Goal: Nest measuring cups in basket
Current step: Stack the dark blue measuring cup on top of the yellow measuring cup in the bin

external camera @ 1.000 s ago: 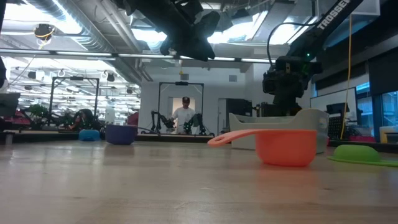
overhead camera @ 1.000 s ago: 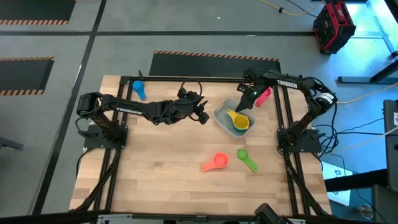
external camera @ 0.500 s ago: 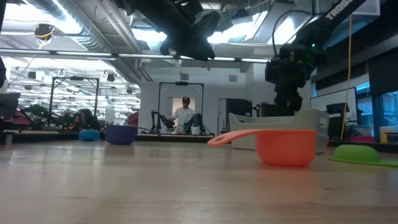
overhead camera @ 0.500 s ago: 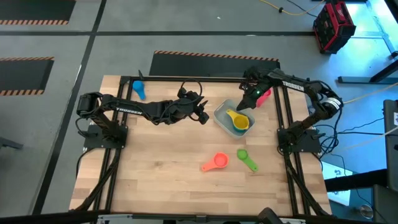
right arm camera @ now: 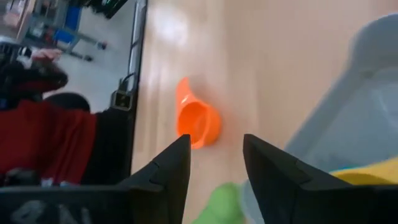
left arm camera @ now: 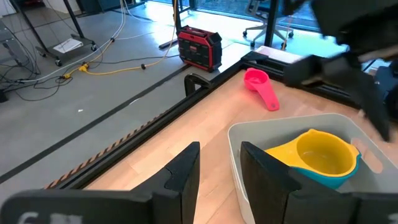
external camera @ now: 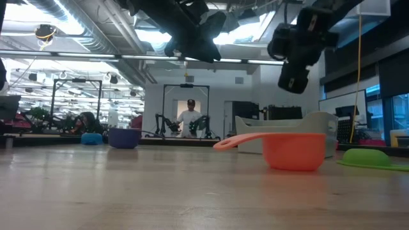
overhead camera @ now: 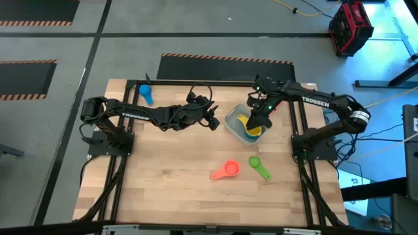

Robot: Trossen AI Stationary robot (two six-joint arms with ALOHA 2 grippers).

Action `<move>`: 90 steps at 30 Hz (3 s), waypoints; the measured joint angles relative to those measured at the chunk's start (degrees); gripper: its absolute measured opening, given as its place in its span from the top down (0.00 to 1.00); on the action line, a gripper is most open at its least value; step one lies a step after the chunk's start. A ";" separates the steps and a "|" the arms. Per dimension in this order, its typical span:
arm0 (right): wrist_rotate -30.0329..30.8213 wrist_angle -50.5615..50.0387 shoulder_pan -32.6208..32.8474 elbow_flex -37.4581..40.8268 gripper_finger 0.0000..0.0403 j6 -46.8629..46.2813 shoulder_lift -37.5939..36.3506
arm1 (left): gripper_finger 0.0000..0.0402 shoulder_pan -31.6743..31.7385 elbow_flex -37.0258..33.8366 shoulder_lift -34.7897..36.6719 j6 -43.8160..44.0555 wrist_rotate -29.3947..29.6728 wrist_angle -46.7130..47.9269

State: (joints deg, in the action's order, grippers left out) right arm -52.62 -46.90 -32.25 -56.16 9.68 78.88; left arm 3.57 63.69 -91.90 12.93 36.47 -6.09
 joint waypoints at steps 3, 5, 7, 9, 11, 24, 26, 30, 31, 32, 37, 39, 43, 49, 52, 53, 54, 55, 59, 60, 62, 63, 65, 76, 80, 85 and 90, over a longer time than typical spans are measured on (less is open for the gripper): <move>0.01 0.01 3.65 0.00 0.62 -1.92 0.04 | 0.73 0.01 -0.01 0.00 0.00 0.00 0.00; 0.02 0.01 6.07 0.00 0.62 -1.95 0.08 | 0.73 0.01 -0.01 0.00 -0.01 0.00 0.00; 0.44 0.18 8.25 0.00 0.62 -1.93 0.10 | 0.73 0.01 0.00 0.00 0.00 0.01 0.01; 0.50 0.73 10.10 0.00 0.62 -2.03 0.10 | 0.73 0.01 -0.01 0.00 0.02 0.00 0.00; 0.50 1.61 11.82 0.00 0.62 -2.07 0.10 | 0.73 -0.01 0.01 0.00 0.00 0.00 -0.27; 10.55 10.15 20.59 0.00 0.62 -2.14 0.14 | 0.73 0.01 0.02 0.00 -10.35 0.04 -1.14; 13.40 10.21 21.27 0.00 0.62 -2.13 0.14 | 0.73 0.05 0.02 0.00 -11.90 0.04 -1.14; 17.71 10.26 22.33 0.00 0.62 -2.11 0.14 | 0.73 1.23 0.02 0.38 -12.74 -0.02 -0.59; 18.46 10.24 22.49 0.00 0.62 -2.11 0.14 | 0.73 1.80 0.02 0.67 -12.70 -0.08 -0.36; 18.98 10.26 22.62 0.00 0.62 -2.01 0.14 | 0.73 2.43 0.03 0.85 -12.69 -0.44 -0.72; 20.06 10.33 22.77 0.00 0.62 -1.97 0.17 | 0.73 6.56 0.08 3.59 -13.71 -6.20 1.96; 20.06 10.35 22.77 0.00 0.62 -1.96 0.17 | 0.73 8.78 0.06 4.85 -13.77 -8.61 5.07; 20.17 10.43 22.77 0.00 0.62 -1.79 0.17 | 0.73 13.64 0.04 7.17 -15.07 -13.00 11.77; 20.20 10.83 22.75 0.00 0.62 -1.54 0.17 | 0.73 21.90 0.04 8.60 -15.19 -15.05 25.55; 20.20 11.23 22.75 0.00 0.62 -1.50 0.17 | 0.73 26.37 0.04 8.61 -15.18 -15.37 32.35; 20.20 11.36 22.75 0.00 0.62 -1.48 0.17 | 0.73 27.82 0.04 8.61 -15.17 -15.57 34.86; 20.20 11.58 22.75 0.00 0.62 -1.48 0.17 | 0.73 29.22 0.04 8.61 -15.19 -16.44 37.12; 20.20 11.62 22.75 0.00 0.62 -1.48 0.17 | 0.73 30.42 0.04 8.61 -15.17 -17.81 39.16; 20.17 12.17 22.75 0.00 0.62 -1.48 0.17 | 0.73 35.10 0.02 8.61 -16.75 -24.76 45.31; 20.17 12.41 22.75 0.00 0.62 -1.48 0.17 | 0.73 36.33 0.03 8.61 -17.63 -26.21 46.39; 20.17 12.90 22.75 0.00 0.62 -1.48 0.17 | 0.73 38.46 0.02 8.61 -18.88 -29.81 48.07; 20.17 13.05 22.75 0.00 0.62 -1.48 0.17 | 0.73 39.27 0.02 8.61 -19.55 -32.02 48.55; 20.17 13.10 22.75 0.00 0.62 -1.48 0.17 | 0.73 40.46 0.02 8.61 -21.14 -37.38 49.43; 20.13 13.04 22.75 0.00 0.62 -1.48 0.17 | 0.73 42.45 0.02 6.94 -24.09 -47.94 52.30; 20.11 13.01 22.75 0.00 0.62 -1.48 0.17 | 0.73 42.54 -0.01 4.28 -24.35 -47.59 53.68; 20.09 12.99 22.75 0.00 0.62 -1.48 0.17 | 0.73 42.49 -0.05 1.62 -25.38 -47.11 54.27; 20.09 12.97 22.73 0.00 0.62 -1.48 0.17 | 0.73 42.50 -0.05 -0.49 -25.44 -46.25 54.29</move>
State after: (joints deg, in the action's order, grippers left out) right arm -32.53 -33.93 -9.52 -56.16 8.21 79.05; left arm 46.06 63.64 -92.38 -12.51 -9.78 48.21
